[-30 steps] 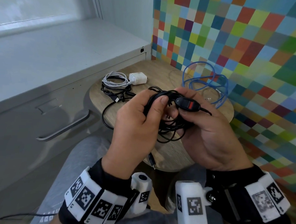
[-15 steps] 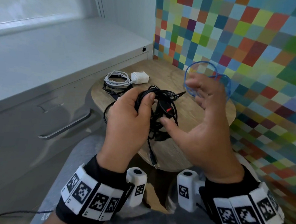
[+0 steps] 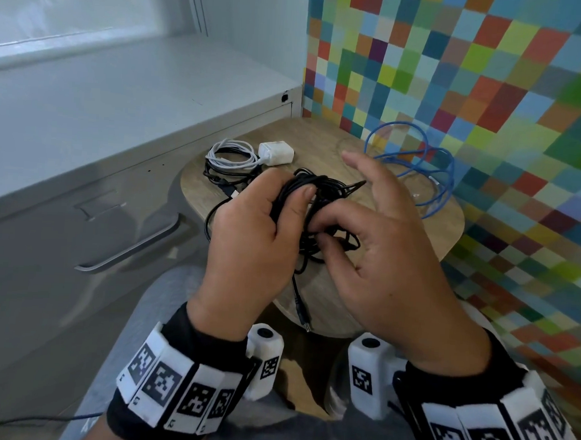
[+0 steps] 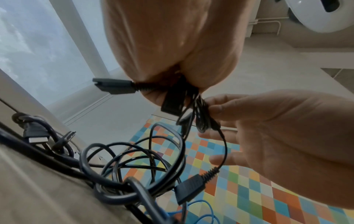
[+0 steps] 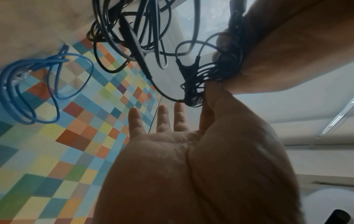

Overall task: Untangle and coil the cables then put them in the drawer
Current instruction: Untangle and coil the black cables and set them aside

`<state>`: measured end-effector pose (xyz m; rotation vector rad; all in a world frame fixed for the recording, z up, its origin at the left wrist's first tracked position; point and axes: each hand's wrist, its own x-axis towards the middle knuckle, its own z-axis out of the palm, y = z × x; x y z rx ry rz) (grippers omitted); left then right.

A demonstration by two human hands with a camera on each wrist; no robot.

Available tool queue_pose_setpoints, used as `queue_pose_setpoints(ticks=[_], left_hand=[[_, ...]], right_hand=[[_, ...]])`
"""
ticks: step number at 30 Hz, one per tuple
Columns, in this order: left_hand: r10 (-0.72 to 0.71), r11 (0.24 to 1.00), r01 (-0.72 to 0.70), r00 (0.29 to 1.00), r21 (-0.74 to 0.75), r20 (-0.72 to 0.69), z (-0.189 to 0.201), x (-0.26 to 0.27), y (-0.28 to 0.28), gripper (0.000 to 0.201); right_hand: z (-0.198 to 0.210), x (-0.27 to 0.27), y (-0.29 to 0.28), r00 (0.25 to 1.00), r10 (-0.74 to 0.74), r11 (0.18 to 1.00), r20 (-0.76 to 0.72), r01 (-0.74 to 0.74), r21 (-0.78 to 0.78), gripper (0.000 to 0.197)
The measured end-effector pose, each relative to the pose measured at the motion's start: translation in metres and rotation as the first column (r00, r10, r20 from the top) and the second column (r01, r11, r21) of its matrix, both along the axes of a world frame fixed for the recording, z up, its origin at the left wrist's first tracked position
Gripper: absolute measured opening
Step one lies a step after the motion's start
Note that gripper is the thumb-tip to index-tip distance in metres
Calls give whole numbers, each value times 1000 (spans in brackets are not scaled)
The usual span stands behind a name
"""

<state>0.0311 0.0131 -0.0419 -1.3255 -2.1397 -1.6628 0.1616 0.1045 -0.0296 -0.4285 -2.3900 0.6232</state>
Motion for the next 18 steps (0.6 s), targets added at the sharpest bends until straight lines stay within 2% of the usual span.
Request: queue_pose_setpoints(ticks=[2,4,6,7,9,11,13,15,18], left_hand=[[0,1000,0,1000,-7,-19,1,-1,-1,18],[9,1000,-9,999,-21,-37,2,-2,-2,18],[6,1000,-7,999,-23,-38,1,-2,-2,18],[3,1000,-4,999,-20,-33,1,-1,-1,18],[5,1000,-6,1000,-20,-25,1,0,-1,15],[7,999,-8,999,-34,-32,2,-2,-1,12],[6,999,-9,999,-50,-50,2,-2,-2,12],[2,1000,-3,999,-26,-42,4,-2,-2,14],[5,1000,-5,999,14,-35,7,-1,-1,19]], right_hand=[[2,0,-1,999,49,982,17,-44,-185,9],[4,2,2,992,125,900,-19,-121,-418,10],[4,3,6,981,162,809,-106,-194,-555,8],[5,3,7,979,157,796,-131,-204,-570,17],[4,3,6,990,106,857,-92,-138,-497,29],[4,3,5,999,46,948,17,-38,-316,26],[1,4,6,998,7,985,65,5,-170,22],[-1,2,7,1000,-3,982,-7,2,-190,18],[-4,-1,6,975,-27,907,-222,-70,-415,15]])
